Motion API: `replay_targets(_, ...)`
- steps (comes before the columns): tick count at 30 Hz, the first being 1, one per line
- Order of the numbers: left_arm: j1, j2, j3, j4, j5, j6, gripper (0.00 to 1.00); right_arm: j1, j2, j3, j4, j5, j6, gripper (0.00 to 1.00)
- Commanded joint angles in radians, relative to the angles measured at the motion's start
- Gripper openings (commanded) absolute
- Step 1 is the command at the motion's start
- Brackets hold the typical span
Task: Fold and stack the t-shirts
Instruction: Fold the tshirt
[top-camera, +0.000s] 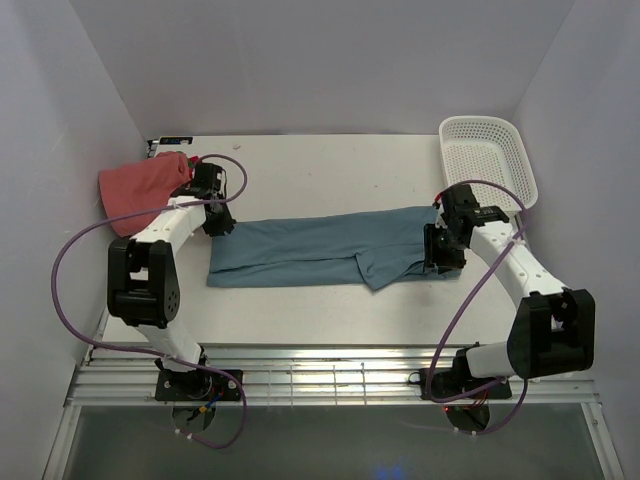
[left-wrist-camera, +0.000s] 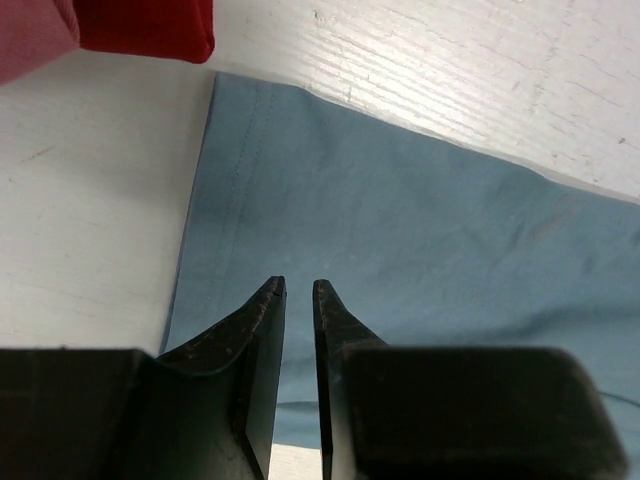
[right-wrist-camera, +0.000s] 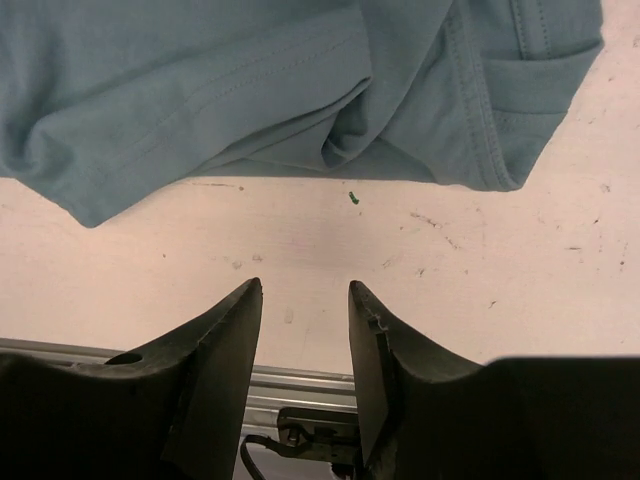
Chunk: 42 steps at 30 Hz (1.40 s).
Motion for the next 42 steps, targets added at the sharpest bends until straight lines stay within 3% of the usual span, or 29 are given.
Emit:
replay_targets(1,-0.001,0.041,0.055,-0.073,-0.028,0.025,0.29,0.003,0.034,0.064,0.009,0.057,-0.010,0.46)
replay_targets(9,-0.002,0.157,0.068,-0.120,-0.003,0.016,0.28,0.003,0.224,0.138,0.114,0.102,0.007,0.43)
replay_targets(13,-0.007,0.199,0.063,-0.142,-0.005,-0.009,0.27,0.003,0.364,0.163,0.143,0.065,0.018,0.20)
replay_targets(16,-0.019,0.208,0.046,-0.160,-0.020,-0.033,0.25,0.004,0.450,0.186,0.152,0.022,0.029,0.08)
replay_targets(28,-0.160,0.020,-0.127,-0.261,-0.049,-0.237,0.16,0.006,0.729,0.403,0.125,0.016,0.033,0.08)
replay_targets(33,-0.274,-0.098,-0.202,-0.332,-0.039,-0.333,0.16,0.006,0.835,0.618,0.056,0.083,0.039,0.08)
replay_targets(42,-0.344,-0.306,-0.331,-0.423,0.015,-0.403,0.15,0.006,1.033,0.995,-0.049,0.154,0.046,0.08)
